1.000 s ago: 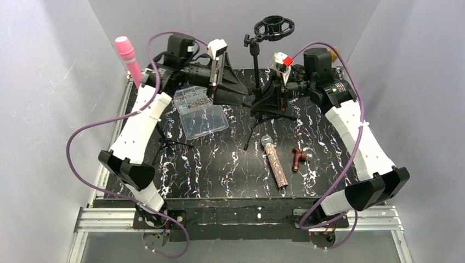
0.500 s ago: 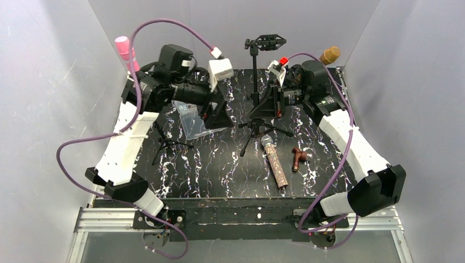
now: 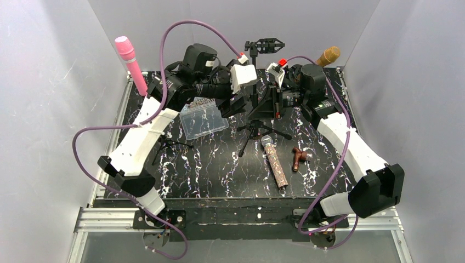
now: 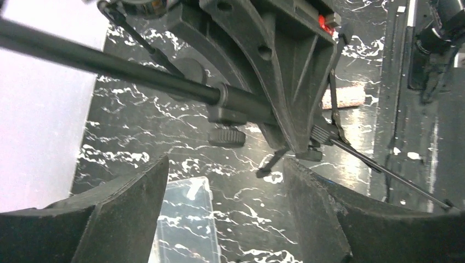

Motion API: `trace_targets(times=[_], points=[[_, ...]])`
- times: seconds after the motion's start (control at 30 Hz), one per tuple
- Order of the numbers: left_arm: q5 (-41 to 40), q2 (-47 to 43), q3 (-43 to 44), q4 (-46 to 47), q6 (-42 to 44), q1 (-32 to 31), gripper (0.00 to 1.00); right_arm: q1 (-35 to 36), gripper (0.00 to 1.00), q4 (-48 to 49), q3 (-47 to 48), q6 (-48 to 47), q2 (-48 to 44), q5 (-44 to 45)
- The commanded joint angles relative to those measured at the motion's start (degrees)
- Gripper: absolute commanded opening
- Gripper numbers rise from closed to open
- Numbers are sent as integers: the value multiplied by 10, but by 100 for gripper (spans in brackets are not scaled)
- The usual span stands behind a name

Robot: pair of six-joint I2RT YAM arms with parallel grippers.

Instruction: Remove the microphone from the stand

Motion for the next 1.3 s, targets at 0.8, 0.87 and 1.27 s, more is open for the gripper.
trace_targets(times=[0.8, 0.87, 1.27], points=[[56, 23, 13, 36, -110, -7, 0, 5, 1, -35, 14, -97, -48, 5], [65, 23, 19, 36, -147, -4, 0, 5, 1, -81, 28, -145, -49, 19], [168, 5, -90, 200, -702, 107, 0, 5, 1, -222, 71, -386, -59, 79]])
